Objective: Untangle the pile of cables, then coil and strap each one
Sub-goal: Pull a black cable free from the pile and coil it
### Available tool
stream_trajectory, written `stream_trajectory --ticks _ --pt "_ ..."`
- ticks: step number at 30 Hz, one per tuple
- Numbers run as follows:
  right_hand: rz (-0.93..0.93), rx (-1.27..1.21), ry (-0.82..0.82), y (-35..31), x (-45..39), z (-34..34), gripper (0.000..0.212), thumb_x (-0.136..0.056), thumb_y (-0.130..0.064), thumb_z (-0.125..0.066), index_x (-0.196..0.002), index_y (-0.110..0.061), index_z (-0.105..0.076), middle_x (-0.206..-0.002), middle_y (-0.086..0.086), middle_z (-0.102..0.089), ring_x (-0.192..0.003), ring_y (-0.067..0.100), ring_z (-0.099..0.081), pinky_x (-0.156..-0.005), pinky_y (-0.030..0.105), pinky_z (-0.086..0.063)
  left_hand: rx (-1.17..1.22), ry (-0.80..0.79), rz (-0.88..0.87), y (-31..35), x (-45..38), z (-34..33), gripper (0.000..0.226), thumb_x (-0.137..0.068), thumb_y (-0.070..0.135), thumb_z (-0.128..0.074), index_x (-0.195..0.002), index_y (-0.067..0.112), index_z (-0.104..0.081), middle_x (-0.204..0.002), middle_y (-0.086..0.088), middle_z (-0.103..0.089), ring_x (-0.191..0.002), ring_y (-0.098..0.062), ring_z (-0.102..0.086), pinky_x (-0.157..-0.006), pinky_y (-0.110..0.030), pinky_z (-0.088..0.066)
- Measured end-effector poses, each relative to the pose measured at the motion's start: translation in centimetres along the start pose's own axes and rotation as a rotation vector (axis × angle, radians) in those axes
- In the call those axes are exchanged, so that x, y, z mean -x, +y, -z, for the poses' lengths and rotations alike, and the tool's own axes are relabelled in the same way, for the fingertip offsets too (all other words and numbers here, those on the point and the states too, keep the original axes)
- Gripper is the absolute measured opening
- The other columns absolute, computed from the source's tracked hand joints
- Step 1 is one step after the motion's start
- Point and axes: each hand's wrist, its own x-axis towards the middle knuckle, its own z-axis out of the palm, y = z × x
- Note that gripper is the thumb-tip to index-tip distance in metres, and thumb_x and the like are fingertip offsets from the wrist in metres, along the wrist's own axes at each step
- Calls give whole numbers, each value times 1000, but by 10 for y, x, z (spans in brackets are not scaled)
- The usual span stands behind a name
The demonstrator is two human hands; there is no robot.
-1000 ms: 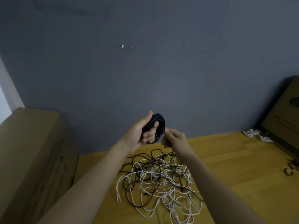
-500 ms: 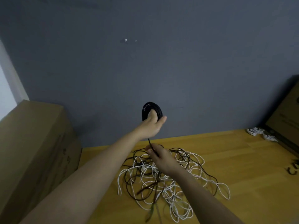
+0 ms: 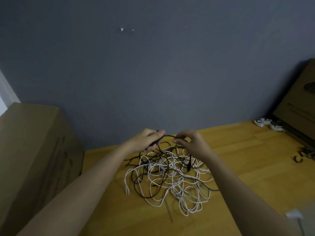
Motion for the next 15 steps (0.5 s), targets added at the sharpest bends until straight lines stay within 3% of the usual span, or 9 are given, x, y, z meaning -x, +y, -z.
stream_trajectory --ticks 5,9,12,15 --pt "-158 -170 91 19 11 -9 8 -83 -16 -73 -87 -23 -72 -85 -13 -68 -80 -3 -62 -68 9 -46 296 183 -70 -3 7 14 42 -87 51 -48 -70 13 -52 -42 6 -38 -34 -10 -32 -40 -20 -31" --pt "-393 -490 200 38 25 -12 18 -76 -26 -78 -92 -23 -73 -84 -5 -74 -79 0 -68 -64 11 -50 403 461 -58 -10 7 29 41 -96 42 -48 -65 16 -51 -41 4 -36 -35 -12 -31 -39 -20 -30" --pt "-534 -540 143 51 35 -17 49 -72 -36 -78 -115 -14 -68 -102 -2 -71 -98 9 -65 -76 17 -46 427 644 -28 -12 6 37 40 -99 38 -46 -66 14 -49 -41 5 -38 -36 -11 -32 -39 -19 -27" --pt "-607 -555 65 53 39 -23 57 -80 -37 -73 -131 -14 -57 -128 6 -60 -118 20 -54 -92 30 -39 420 693 -13 -11 4 39 40 -100 36 -45 -67 13 -47 -40 6 -37 -36 -11 -31 -40 -20 -27"
